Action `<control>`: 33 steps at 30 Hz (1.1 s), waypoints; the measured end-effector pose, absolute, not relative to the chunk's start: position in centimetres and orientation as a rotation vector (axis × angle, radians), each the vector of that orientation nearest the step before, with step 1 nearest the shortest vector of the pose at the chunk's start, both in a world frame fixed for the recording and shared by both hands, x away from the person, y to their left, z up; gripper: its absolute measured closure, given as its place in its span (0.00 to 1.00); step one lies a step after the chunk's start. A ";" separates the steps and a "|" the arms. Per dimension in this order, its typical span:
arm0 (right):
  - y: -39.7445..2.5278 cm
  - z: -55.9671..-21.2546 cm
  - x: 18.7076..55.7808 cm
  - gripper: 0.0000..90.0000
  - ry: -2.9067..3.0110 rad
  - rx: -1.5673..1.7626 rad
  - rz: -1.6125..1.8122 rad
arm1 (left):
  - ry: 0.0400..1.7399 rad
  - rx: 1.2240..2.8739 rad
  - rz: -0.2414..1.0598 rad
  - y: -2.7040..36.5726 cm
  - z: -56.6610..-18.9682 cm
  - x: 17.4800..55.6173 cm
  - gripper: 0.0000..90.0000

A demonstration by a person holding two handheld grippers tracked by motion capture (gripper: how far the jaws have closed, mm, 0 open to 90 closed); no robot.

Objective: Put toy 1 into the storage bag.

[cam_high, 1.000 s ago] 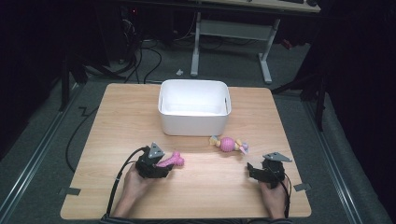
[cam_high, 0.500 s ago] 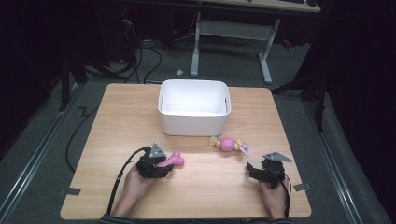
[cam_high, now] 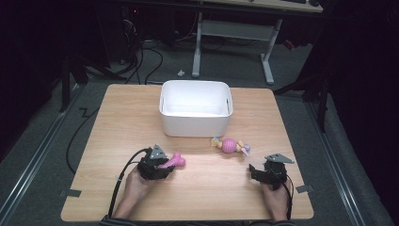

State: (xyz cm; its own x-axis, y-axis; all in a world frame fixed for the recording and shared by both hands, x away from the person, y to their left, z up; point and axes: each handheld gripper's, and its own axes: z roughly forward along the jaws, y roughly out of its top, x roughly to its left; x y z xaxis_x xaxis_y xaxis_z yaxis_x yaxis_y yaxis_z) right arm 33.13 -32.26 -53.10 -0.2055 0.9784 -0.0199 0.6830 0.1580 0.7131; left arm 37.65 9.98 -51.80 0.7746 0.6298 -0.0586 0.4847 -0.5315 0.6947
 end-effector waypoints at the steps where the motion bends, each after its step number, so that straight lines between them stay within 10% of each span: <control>1: -32.3 -53.1 33.1 0.22 1.955 1.574 0.801 | 0.826 2.238 0.257 10.0 -51.8 37.6 0.65; 33: -32.2 -53.1 33.1 0.22 1.957 1.575 0.803 | 0.828 2.127 0.235 12.2 -47.9 36.6 0.66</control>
